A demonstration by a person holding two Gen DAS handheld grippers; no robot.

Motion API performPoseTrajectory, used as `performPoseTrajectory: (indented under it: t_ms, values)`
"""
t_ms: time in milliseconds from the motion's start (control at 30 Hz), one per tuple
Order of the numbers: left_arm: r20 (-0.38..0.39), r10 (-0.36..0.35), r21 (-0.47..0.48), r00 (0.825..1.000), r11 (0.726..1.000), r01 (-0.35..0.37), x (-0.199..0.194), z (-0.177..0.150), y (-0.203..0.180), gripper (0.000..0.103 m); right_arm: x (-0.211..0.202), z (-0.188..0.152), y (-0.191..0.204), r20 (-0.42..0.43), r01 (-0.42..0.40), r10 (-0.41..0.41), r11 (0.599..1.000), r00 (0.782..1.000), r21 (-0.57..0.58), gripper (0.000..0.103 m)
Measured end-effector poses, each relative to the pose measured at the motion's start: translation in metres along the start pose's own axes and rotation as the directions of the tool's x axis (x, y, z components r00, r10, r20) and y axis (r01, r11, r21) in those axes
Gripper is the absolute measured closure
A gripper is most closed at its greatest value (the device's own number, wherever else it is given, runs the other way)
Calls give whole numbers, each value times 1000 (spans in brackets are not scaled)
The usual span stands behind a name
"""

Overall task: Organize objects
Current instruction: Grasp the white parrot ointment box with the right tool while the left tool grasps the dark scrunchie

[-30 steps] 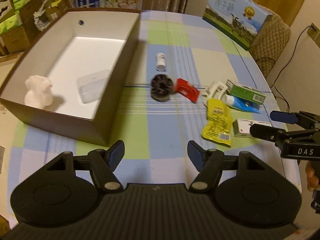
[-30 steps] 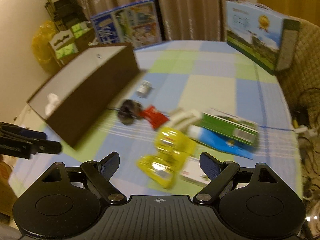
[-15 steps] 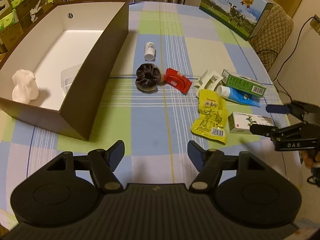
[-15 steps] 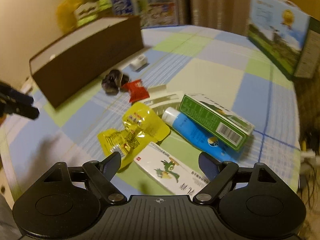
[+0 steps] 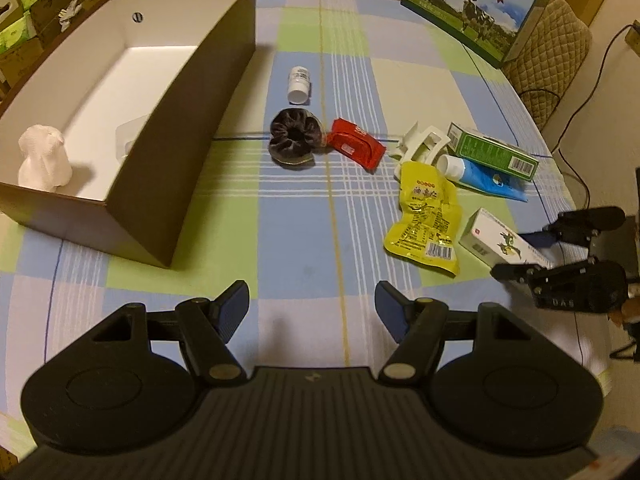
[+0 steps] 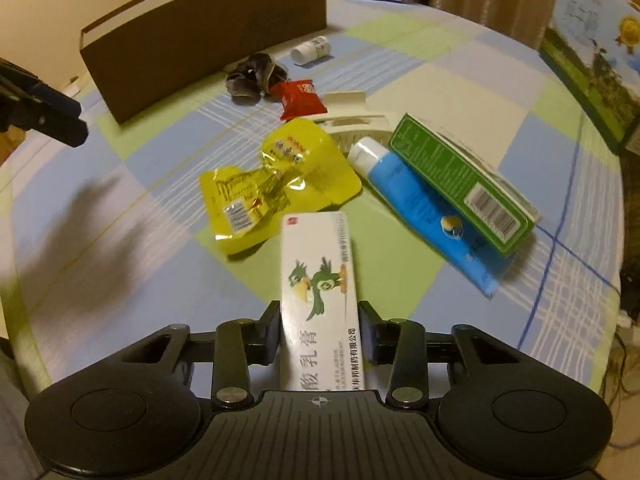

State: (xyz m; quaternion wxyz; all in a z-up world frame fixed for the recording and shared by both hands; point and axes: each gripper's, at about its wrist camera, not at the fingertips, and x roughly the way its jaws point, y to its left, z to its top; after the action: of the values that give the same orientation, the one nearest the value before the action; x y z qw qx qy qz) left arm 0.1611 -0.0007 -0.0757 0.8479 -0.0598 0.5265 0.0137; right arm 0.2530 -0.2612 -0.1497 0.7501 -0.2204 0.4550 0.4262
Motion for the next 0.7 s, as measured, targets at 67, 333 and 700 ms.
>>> performPoseTrajectory:
  t_ms: [67,333,700]
  values:
    - [3,-9,9,1000,1000,9,3,1,-2,37,-2,-4,4,11,23,-23,998,1000,50,66]
    - [23,-20,58,1000,998,18,22,12,-12,37,0,-4,15,23,169,-177,967,984,191,68]
    - [63,8,202,998,979,-21,58,57,-18,45,-32,-22,-22,20,254,-292,863,956,437,68]
